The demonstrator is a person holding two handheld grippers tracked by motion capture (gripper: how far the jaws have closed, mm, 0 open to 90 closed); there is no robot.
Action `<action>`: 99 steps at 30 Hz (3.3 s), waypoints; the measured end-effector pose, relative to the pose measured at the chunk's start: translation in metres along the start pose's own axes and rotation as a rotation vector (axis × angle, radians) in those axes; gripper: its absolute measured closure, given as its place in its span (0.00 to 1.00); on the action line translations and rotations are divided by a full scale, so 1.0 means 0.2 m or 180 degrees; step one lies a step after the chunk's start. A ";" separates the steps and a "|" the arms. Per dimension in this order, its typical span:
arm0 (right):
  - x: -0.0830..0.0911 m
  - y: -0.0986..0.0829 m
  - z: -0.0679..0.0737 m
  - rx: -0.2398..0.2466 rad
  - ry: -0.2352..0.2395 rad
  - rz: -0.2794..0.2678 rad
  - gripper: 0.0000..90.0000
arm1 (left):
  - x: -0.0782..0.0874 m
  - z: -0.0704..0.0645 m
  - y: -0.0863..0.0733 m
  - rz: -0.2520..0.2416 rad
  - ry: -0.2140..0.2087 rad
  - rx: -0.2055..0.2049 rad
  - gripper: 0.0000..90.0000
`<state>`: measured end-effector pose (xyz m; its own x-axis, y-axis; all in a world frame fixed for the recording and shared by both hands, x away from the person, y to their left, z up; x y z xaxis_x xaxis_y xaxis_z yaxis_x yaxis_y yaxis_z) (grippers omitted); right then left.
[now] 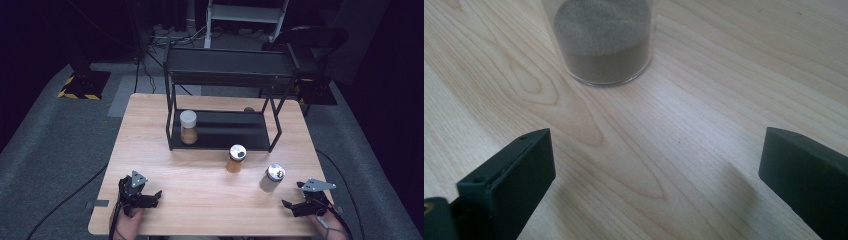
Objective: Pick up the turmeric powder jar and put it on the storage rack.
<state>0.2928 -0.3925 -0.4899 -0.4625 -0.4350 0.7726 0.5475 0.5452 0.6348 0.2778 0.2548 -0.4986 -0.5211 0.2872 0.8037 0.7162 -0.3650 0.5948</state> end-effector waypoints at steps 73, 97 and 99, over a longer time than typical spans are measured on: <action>0.21 0.90 0.20 0.0296 0.0081 -0.0464 0.03 | 0.00 0.00 0.00 0.0000 -0.0002 0.0000 0.01; -0.10 1.08 0.31 0.0268 0.0058 -0.0149 0.03 | 0.00 0.00 0.00 -0.0007 -0.0002 -0.0001 0.01; -0.13 1.09 0.31 0.0263 0.0020 -0.0087 0.03 | 0.00 0.00 0.00 -0.0007 -0.0002 -0.0001 0.01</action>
<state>0.3802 -0.2174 -0.3724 -0.4718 -0.4550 0.7552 0.4752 0.5903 0.6525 0.2783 0.2550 -0.4988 -0.5224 0.2885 0.8024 0.7149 -0.3647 0.5965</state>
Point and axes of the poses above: each handheld gripper's, and its own axes: x roughly backward along the jaws, y roughly out of its top, z roughly to its left, the point moved 7 cm from there along -x, roughly forward along the jaws, and after that the axes turned 7 degrees about z, right-handed, at the moved point
